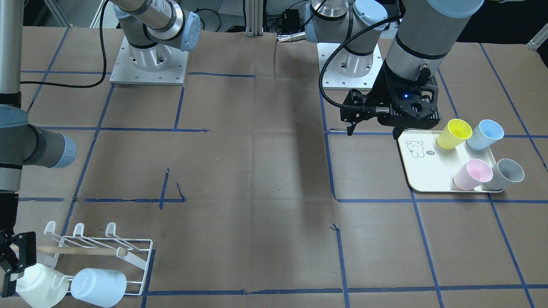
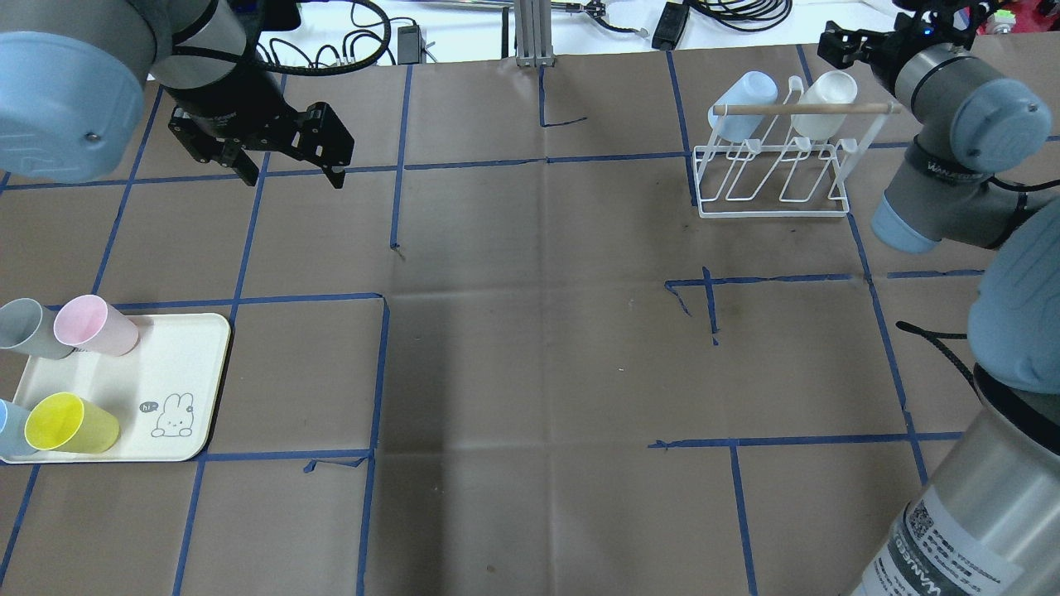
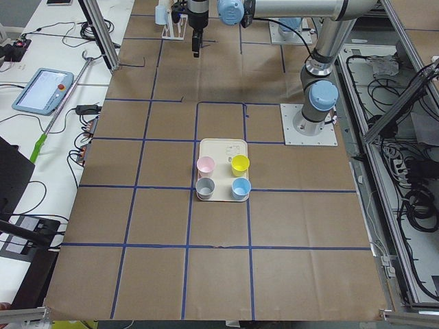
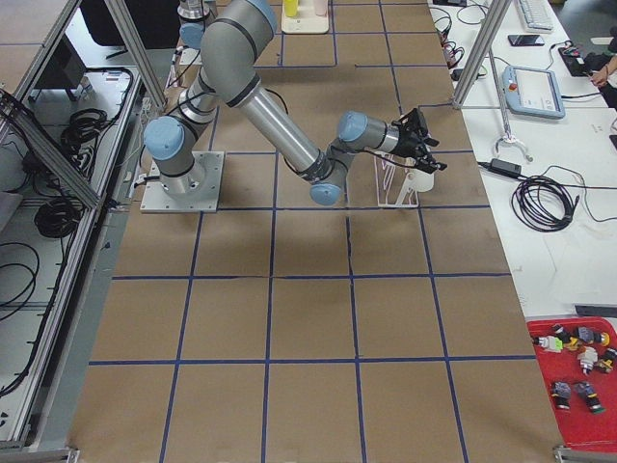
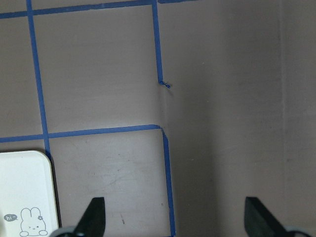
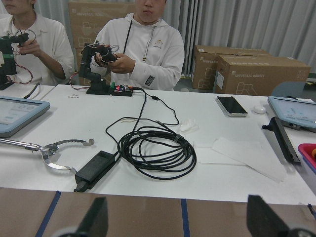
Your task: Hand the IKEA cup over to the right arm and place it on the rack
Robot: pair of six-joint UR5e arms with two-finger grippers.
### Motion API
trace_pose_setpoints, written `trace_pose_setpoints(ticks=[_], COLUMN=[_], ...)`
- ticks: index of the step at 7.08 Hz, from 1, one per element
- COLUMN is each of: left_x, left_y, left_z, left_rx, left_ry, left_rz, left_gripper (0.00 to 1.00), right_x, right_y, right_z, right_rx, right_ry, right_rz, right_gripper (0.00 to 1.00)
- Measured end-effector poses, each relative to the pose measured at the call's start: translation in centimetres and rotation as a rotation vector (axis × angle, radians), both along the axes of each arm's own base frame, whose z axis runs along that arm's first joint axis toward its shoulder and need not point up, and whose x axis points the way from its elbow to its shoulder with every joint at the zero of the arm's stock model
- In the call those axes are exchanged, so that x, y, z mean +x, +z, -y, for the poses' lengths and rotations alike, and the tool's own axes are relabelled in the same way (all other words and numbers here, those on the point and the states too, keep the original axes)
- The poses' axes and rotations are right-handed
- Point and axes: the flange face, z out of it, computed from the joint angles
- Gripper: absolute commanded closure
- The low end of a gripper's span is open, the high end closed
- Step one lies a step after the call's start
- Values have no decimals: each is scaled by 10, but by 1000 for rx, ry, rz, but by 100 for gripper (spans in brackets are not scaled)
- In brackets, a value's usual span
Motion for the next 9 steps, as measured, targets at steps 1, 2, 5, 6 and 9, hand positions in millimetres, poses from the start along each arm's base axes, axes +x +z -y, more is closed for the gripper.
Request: trace_pose_setpoints(ticks=[1,2,5,6,9], left_x=[2,6,10,9,7], left_y=[-2,-7,-4,-2,-2], left_z=[0,0,2,4,5], left_rx=[5,13,1,-4,-3], left_ry=[1,5,26,37,46], left_rz=[0,0,-4,-5,1], left_gripper=[0,0,0,0,0], right_x=[2,4,18,31,93], right_y=[30,60,120,131,129], right_z=[-4,-9,-23,-30,-66], right_rx=[-22,9,343,472,940], right_ry=[-2,-3,3,16,101], right_rz=[-13,-3,123,164,273], right_gripper=[0,0,0,0,0])
